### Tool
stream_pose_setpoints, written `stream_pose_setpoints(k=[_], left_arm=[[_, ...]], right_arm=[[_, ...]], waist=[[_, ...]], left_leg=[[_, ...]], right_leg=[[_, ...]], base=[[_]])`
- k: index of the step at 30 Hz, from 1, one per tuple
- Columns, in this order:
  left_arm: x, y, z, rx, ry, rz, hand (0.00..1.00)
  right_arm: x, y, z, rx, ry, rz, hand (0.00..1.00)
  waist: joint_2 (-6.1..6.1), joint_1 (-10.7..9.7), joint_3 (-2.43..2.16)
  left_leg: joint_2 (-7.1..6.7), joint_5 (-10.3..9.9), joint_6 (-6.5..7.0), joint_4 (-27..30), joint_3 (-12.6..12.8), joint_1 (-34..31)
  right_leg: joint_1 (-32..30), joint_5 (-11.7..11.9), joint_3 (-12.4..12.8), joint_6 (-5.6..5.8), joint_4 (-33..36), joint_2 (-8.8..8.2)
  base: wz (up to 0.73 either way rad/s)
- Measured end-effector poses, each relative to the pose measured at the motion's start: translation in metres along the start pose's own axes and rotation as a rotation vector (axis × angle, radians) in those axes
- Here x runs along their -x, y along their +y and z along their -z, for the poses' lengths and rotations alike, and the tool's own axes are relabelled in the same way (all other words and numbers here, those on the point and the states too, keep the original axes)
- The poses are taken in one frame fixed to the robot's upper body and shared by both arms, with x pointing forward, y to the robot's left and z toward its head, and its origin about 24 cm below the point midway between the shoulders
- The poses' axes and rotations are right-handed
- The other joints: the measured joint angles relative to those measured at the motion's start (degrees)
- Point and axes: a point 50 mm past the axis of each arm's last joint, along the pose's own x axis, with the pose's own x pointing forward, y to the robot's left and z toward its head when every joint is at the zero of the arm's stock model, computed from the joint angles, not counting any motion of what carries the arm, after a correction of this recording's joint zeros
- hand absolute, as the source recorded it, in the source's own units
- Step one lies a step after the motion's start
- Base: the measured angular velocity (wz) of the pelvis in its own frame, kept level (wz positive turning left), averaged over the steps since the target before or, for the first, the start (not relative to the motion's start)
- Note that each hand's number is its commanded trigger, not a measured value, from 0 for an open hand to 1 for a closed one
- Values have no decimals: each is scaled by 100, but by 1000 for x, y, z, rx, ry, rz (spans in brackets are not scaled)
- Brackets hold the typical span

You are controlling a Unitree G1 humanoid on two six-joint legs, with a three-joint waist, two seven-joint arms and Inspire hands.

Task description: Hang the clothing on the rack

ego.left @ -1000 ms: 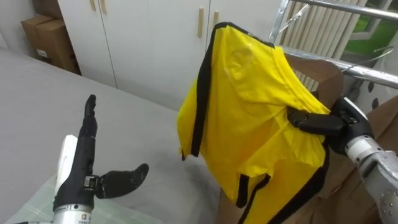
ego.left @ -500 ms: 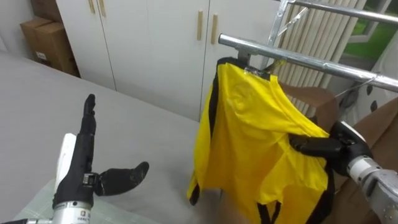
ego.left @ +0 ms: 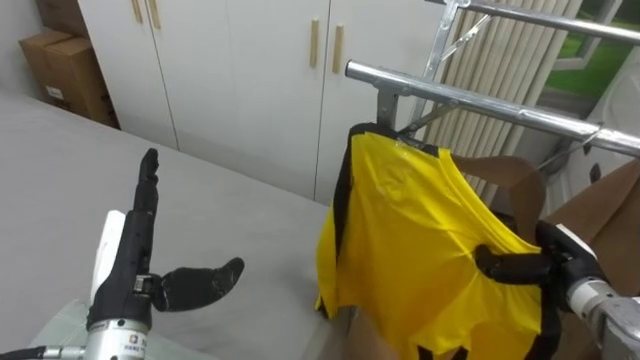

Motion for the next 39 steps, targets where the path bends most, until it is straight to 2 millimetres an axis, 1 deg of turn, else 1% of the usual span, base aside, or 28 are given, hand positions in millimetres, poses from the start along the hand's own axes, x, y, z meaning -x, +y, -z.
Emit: stream_pose_setpoints(k=[4,39], left_arm=[[-2,0,-3,2,-14,-4,0],[-2,1,-6,3,-27,-9,0]], right_arm=[[2,-1,4,2,4,10,100],[4,-3,8,6,18,25,100]], waist=[[-1,1,-1],[4,-8,3]], left_leg=[[5,0,0,-29,4,46],[4,0,0,-70,-4,120]], right_leg=[[53,-4,2,-3,-39,2],[114,-9,8,1,-54,-1]], base=[[0],[0]])
